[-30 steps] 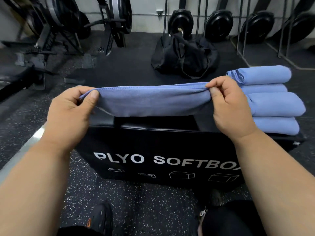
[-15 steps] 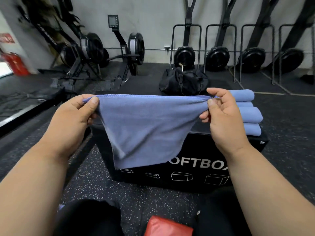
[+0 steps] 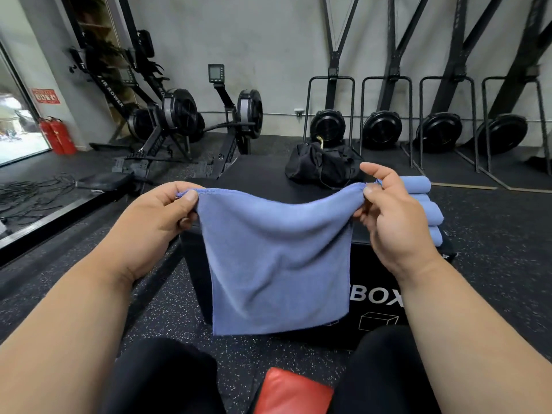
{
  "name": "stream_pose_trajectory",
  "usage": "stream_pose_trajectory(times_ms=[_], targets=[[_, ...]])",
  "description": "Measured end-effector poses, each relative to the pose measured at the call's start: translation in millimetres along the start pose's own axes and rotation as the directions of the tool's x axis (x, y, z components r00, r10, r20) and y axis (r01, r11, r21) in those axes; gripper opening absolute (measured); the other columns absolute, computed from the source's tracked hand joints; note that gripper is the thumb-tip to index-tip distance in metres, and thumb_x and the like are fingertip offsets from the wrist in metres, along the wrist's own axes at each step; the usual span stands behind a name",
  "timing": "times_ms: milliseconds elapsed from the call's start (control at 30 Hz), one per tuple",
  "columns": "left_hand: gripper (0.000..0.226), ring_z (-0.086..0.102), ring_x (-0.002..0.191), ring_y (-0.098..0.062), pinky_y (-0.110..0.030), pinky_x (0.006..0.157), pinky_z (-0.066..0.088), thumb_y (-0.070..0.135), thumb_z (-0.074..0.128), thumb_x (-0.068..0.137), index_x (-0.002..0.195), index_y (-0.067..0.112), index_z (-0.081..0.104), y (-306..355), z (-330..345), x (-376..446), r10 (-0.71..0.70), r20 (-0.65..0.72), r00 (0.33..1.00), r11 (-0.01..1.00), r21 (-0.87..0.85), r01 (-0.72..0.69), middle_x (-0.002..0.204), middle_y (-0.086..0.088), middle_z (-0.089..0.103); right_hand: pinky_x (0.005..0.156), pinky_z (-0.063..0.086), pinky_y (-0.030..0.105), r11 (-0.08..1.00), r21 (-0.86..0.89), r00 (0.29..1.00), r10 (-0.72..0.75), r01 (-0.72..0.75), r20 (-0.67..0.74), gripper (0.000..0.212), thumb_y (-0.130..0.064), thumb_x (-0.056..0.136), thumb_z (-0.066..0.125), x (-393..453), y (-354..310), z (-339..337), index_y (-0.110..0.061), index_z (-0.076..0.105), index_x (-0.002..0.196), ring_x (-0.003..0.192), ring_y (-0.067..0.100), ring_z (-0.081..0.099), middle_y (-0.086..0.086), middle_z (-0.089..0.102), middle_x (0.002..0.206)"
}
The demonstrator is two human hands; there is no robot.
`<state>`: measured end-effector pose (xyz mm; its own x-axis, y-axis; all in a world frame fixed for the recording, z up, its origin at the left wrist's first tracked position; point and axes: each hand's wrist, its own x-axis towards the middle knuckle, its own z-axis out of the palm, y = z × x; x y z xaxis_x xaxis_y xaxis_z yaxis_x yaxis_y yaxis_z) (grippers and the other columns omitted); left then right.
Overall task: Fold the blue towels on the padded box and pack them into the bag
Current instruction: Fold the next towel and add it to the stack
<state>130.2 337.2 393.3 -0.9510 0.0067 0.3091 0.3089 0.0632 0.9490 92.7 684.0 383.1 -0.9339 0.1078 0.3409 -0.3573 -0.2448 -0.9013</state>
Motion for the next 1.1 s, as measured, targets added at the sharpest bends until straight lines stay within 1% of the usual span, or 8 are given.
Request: stream_pose_trajectory(times_ms=[100,200,333,500,733,833,933,1100], targets=[[0.021,0.058,0.085,-0.014,-0.024,0.082,0.050,0.025,0.068,0.098,0.105,0.006,0.072,11,3,-4,0.031,0.078,0.997,0.998,-0.048,-0.027,0.097,-0.007,0.070,0.072,0.044,0.031,0.991,0.134,0.998,-0.014,0.006,0.060,0.036,-0.007,0.102,0.035,-5,-9,3,-0.010,0.064,0.124,0.076,0.018,0.053,0.003,0.053,0.073],[0.021,0.057,0.084,-0.018,-0.026,0.079,0.048,0.006,0.049,0.101,0.098,-0.002,0.068,23,5,-5,0.058,0.092,0.994,0.987,-0.156,-0.043,0.096,-0.016,0.065,0.062,0.033,0.032,0.977,0.215,0.993,-0.025,-0.001,0.117,0.039,-0.017,0.102,0.032,-11,-22,5,-0.003,0.066,0.114,0.061,0.017,0.041,0.003,0.046,0.061],[0.030,0.060,0.086,-0.022,-0.025,0.076,0.053,0.004,0.042,0.087,0.077,0.005,0.070,32,11,-4,0.092,0.180,0.979,0.989,-0.127,-0.069,0.090,-0.014,0.067,0.060,0.038,0.031,0.985,0.171,0.965,-0.045,0.000,0.258,0.045,-0.024,0.101,0.031,-18,-33,16,-0.001,0.069,0.109,0.059,0.020,0.045,0.006,0.046,0.060],[0.034,0.061,0.089,-0.029,-0.032,0.080,0.053,0.011,0.039,0.080,0.095,-0.004,0.066,38,35,0,0.051,0.250,0.967,0.999,-0.030,-0.045,0.092,-0.020,0.065,0.064,0.042,0.036,1.000,0.017,0.909,-0.005,-0.002,0.418,0.047,-0.030,0.100,0.032,-27,-30,37,-0.009,0.074,0.105,0.064,0.022,0.059,0.010,0.062,0.065],[0.017,0.062,0.088,-0.023,-0.032,0.084,0.051,0.007,0.053,0.092,0.103,0.004,0.066,42,76,-5,0.009,0.247,0.969,0.997,0.066,-0.026,0.092,-0.014,0.072,0.073,0.044,0.025,0.988,-0.128,0.866,-0.010,0.085,0.500,0.035,-0.015,0.101,0.038,-44,-21,59,-0.007,0.068,0.116,0.074,0.017,0.053,0.012,0.060,0.078],[0.034,0.057,0.083,-0.020,-0.035,0.083,0.046,0.023,0.067,0.075,0.107,0.012,0.066,39,80,-8,-0.027,0.249,0.968,0.998,0.065,0.011,0.091,-0.009,0.072,0.077,0.042,0.031,0.988,-0.147,0.830,0.051,0.038,0.555,0.039,-0.004,0.085,0.047,-46,-19,64,-0.015,0.066,0.118,0.081,0.024,0.047,0.012,0.055,0.085],[0.033,0.059,0.084,-0.018,-0.032,0.080,0.048,0.029,0.071,0.078,0.107,0.016,0.066,36,80,-11,-0.043,0.211,0.977,0.998,0.058,0.031,0.089,-0.005,0.070,0.082,0.041,0.039,0.987,-0.162,0.799,0.088,0.012,0.595,0.053,0.006,0.080,0.046,-50,-18,65,-0.024,0.064,0.120,0.085,0.024,0.048,0.007,0.057,0.089],[0.037,0.060,0.083,-0.010,-0.020,0.079,0.050,0.009,0.065,0.077,0.113,0.017,0.064,33,74,-14,0.004,0.185,0.983,0.992,0.123,-0.027,0.091,0.003,0.070,0.088,0.042,0.037,0.985,-0.172,0.809,0.079,0.027,0.582,0.046,0.003,0.086,0.057,-52,-16,63,-0.024,0.063,0.122,0.089,0.021,0.050,0.002,0.062,0.094]])
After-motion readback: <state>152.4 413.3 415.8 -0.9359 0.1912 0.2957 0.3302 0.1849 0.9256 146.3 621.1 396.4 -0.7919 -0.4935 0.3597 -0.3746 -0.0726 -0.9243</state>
